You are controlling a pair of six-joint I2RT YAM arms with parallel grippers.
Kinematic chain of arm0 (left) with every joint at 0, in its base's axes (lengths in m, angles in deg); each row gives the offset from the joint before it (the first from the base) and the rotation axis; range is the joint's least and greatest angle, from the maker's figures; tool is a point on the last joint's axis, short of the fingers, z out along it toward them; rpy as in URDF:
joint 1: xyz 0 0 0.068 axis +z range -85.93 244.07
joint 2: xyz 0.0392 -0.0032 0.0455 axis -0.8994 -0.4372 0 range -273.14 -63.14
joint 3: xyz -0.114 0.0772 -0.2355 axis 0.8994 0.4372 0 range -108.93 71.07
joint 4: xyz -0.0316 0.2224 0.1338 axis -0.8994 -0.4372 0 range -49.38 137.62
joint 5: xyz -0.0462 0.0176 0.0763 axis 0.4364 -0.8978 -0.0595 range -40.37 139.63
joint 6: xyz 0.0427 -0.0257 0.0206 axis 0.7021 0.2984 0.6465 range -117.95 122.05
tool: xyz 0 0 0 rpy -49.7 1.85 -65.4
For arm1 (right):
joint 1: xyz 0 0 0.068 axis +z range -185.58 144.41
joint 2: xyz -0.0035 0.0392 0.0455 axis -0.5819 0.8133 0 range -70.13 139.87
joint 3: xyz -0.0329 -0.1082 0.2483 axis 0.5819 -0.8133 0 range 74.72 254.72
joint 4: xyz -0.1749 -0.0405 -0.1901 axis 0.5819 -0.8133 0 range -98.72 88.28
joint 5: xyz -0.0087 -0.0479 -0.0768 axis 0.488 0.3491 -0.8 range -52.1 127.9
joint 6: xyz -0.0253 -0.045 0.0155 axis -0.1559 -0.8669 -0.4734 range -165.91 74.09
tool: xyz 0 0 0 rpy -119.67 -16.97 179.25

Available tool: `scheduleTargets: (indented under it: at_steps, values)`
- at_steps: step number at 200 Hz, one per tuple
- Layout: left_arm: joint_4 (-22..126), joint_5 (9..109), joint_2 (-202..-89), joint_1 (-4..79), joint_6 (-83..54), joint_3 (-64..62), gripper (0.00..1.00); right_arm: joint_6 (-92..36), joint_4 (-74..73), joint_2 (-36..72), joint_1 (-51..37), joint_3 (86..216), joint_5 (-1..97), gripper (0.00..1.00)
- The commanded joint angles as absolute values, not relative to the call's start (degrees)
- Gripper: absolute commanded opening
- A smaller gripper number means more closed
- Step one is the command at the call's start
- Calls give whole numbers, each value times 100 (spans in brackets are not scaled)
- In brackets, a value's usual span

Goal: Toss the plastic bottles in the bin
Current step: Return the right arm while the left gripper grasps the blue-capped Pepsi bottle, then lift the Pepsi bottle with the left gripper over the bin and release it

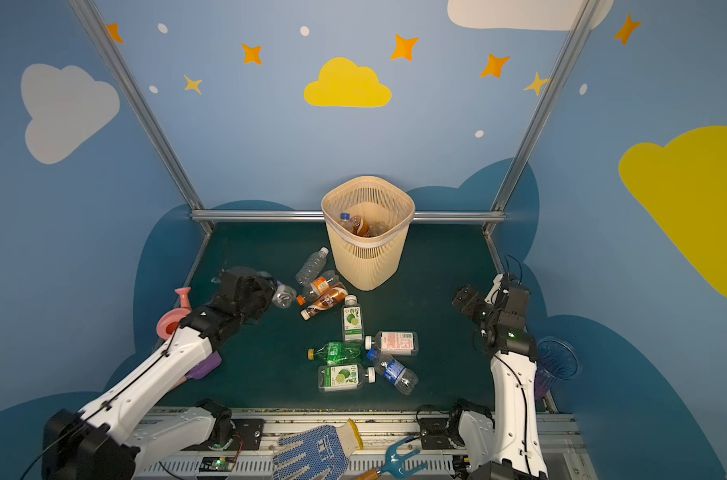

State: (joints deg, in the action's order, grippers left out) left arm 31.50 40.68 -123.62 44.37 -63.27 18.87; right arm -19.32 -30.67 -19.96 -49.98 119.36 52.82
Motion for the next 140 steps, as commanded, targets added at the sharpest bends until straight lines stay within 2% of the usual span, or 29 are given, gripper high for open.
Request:
scheduleTargets:
  at_steps: [1,22,46,79,90,105,124,140]
  values:
    - [3843,3638,-12168,4784,-4924,788,43,-1954,-2928,-1976,-5044,11961,5447,97]
    - [4352,4057,-12660,4879,-4283,-431,43,-1926,-2914,-2033,-5058,11963,5475,97]
    - [4747,5189,-13820,4794,-4059,-1740,46,-1829,-2933,-2164,-5066,11963,5543,97]
    - [2889,6610,-16486,4019,-3791,-4438,50,-1338,-2503,-2202,-5053,11930,5897,97]
    - [2542,6883,-17047,3832,-3803,-5155,58,-1279,-2446,-2133,-5044,12007,6083,97]
    - [2476,6746,-17264,3683,-3593,-5834,73,-1402,-2620,-2069,-5044,12149,6194,97]
    - [2386,6237,-17123,3531,-2951,-6507,99,-1591,-2857,-2151,-5053,12190,6053,97]
    - [2315,5875,-16898,3447,-2532,-6752,100,-1576,-2825,-2283,-5062,12053,6000,97]
